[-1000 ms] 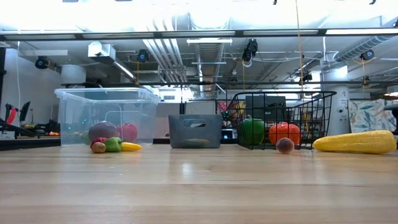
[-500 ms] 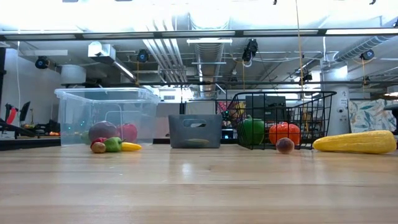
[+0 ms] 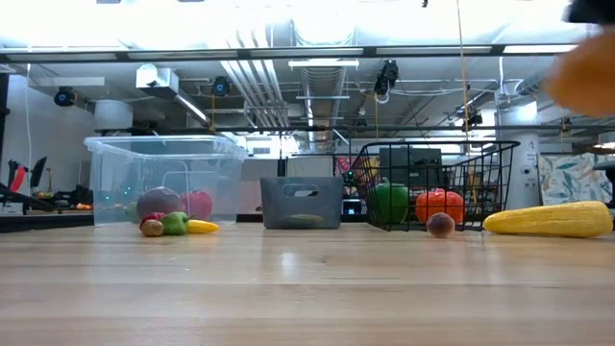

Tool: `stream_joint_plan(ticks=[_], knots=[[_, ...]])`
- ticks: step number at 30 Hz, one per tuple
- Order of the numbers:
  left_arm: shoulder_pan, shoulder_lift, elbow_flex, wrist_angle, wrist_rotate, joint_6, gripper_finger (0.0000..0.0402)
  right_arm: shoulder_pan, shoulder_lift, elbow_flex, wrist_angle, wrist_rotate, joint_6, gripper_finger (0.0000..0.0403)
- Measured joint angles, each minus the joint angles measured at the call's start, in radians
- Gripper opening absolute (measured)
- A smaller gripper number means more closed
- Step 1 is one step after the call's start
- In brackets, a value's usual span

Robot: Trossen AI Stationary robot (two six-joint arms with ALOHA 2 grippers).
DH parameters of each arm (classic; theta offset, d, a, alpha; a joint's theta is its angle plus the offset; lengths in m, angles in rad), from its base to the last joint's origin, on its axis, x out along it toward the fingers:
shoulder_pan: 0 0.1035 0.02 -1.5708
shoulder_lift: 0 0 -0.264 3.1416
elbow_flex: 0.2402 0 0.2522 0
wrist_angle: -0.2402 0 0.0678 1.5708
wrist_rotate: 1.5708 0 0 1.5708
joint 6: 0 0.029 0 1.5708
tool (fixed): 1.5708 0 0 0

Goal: Sort produce into baskets
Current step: Put the brown potato into the black basket

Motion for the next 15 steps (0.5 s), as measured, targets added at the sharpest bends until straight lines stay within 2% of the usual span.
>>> stream_joint_plan(ticks=[7,15], knots=[[0.000,0.000,0.000,0.001,0.000,0.000,0.0167,-0.237,0.000,0.109,-0.002,0.095,-0.264,0.0267],[0.000,0.000,0.000,0.006,0.000,0.000,0.0167,-0.550,0.002,0.178,0.043,0.137,-0.374,0.0269]])
